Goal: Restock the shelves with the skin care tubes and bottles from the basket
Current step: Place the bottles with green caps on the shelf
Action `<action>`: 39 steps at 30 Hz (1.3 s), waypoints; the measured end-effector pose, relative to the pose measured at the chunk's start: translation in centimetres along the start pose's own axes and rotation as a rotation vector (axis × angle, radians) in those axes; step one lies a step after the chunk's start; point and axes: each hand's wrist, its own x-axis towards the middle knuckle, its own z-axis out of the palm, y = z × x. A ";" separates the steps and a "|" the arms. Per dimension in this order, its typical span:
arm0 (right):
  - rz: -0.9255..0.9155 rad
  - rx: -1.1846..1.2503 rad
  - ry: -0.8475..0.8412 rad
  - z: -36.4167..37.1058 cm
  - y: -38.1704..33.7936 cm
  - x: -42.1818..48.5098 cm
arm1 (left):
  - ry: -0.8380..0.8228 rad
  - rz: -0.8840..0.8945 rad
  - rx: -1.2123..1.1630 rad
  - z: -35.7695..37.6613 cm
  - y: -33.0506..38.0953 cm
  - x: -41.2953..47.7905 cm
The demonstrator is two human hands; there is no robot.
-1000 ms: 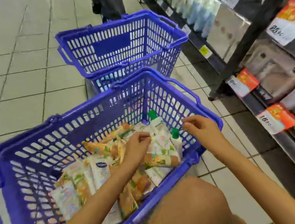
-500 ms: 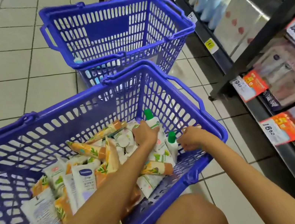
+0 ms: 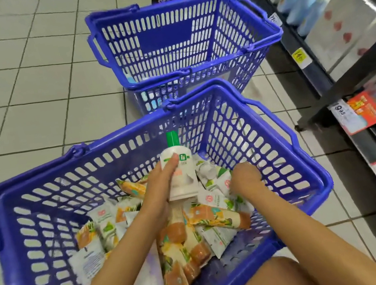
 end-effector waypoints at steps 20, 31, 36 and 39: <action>-0.116 0.252 0.144 -0.5 0.4 -0.7 | 0.080 0.045 -0.161 -2.8 1.6 -2.3; -0.009 1.434 0.074 -3.1 2.9 -5.2 | 0.035 0.150 -0.121 -2.4 2.1 -2.5; -0.201 2.074 -0.386 -4.6 3.0 -7.2 | -0.007 0.156 -0.140 -1.7 2.5 -3.1; -0.276 2.132 -0.547 -5.2 3.6 -8.3 | -0.071 0.140 -0.161 -0.7 2.5 -3.7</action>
